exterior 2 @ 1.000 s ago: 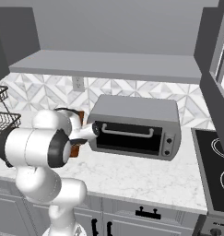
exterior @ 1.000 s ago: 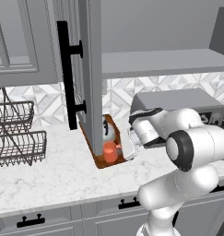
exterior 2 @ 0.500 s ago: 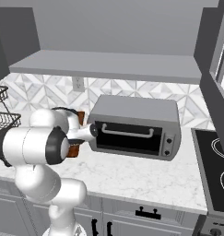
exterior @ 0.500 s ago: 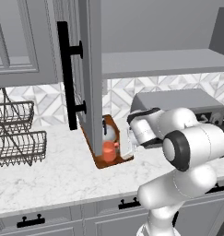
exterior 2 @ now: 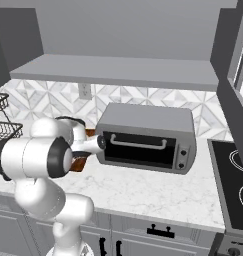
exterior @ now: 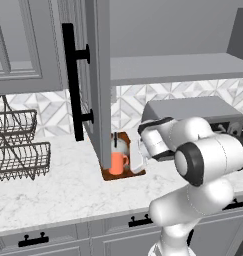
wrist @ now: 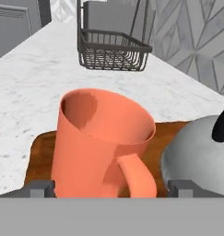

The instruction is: Pick the kettle from the counter and place it on the tray. Then pick the mug from the cabinet and place it on the tray. Then close the cabinet doors.

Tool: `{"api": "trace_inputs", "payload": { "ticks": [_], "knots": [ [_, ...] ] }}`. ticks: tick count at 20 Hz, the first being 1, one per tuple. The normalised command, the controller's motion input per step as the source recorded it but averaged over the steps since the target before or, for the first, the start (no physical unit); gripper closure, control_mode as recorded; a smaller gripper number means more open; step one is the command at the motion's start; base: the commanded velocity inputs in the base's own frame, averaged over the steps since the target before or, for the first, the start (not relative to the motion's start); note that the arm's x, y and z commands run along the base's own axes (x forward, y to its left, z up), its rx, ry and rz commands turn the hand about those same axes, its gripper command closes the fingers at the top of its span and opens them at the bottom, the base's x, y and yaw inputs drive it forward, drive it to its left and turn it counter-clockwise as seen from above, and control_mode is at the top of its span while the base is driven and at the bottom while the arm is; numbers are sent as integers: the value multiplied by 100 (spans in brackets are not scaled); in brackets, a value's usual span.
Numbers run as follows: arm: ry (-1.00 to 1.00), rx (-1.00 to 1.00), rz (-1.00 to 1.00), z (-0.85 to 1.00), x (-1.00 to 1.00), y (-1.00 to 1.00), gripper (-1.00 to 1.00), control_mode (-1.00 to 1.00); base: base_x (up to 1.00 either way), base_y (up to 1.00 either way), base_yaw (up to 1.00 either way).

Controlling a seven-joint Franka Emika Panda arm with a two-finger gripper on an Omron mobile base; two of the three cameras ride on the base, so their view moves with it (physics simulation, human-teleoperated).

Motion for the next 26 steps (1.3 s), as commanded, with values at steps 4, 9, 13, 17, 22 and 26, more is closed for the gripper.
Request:
{"api": "trace_inputs", "payload": {
  "ticks": [4,9,13,17,22,26],
  "knots": [
    [0,0,0,33,-4,-5,-100,-100,0,0,0],
    [0,2,-4,60,-30,-17,-100,-100,0,0,0],
    [-1,4,-10,86,-44,-14,-100,-100,0,0,0],
    [0,6,-14,96,-42,-22,-100,-100,0,0,0],
    [0,4,-17,82,-33,-39,-100,-100,0,0,0],
    [0,4,-20,62,-30,-54,-100,-100,0,0,0]
  ]
}}
